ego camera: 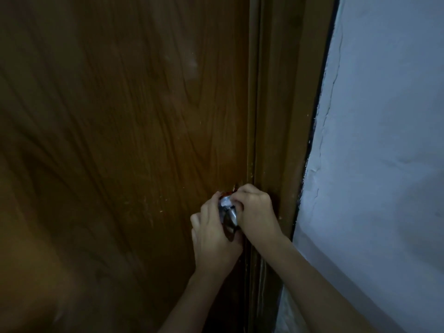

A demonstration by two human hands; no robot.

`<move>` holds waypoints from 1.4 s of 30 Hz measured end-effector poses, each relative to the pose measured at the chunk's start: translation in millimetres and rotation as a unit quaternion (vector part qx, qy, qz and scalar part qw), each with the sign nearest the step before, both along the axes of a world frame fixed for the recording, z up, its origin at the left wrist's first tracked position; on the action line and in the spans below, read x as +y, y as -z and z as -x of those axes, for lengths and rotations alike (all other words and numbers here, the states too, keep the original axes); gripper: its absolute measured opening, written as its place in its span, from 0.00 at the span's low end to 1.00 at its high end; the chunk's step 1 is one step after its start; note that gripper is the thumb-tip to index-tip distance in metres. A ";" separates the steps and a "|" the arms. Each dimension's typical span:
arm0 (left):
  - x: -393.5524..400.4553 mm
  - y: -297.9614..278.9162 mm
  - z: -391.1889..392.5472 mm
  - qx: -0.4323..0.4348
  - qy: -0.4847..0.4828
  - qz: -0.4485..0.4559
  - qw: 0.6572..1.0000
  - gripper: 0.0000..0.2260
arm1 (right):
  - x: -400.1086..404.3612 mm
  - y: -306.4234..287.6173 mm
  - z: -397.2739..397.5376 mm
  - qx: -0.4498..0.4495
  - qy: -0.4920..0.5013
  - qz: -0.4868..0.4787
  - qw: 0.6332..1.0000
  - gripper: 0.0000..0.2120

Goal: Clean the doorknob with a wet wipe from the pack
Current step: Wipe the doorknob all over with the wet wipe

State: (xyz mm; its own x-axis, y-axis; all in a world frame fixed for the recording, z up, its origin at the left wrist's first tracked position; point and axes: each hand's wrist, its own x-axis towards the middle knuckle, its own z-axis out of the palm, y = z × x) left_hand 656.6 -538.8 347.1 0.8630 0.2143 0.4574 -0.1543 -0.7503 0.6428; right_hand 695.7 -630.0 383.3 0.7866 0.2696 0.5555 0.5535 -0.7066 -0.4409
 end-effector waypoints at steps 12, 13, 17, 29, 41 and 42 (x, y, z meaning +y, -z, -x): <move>7.4 -2.8 -3.3 0.002 0.015 -0.056 0.998 0.34 | 11.2 1.8 3.7 0.042 0.044 -0.028 0.998 0.08; 7.5 -2.4 -3.3 0.000 0.016 -0.058 0.998 0.34 | 11.2 2.5 4.0 0.032 0.030 -0.021 0.999 0.07; 6.0 -2.9 -3.8 0.002 0.012 -0.052 0.999 0.33 | 10.5 0.3 -0.1 0.063 0.055 -0.042 0.996 0.09; 8.8 -3.4 -3.5 0.001 0.019 -0.045 0.999 0.34 | 19.4 5.7 3.6 0.021 0.062 0.007 0.998 0.08; 11.1 -3.3 -3.9 -0.005 0.021 -0.040 0.999 0.33 | 20.1 2.7 2.4 0.062 0.133 -0.036 0.989 0.07; 11.2 -3.9 -3.6 -0.001 0.024 -0.040 0.999 0.34 | 23.1 3.5 3.7 0.055 0.133 -0.004 0.990 0.08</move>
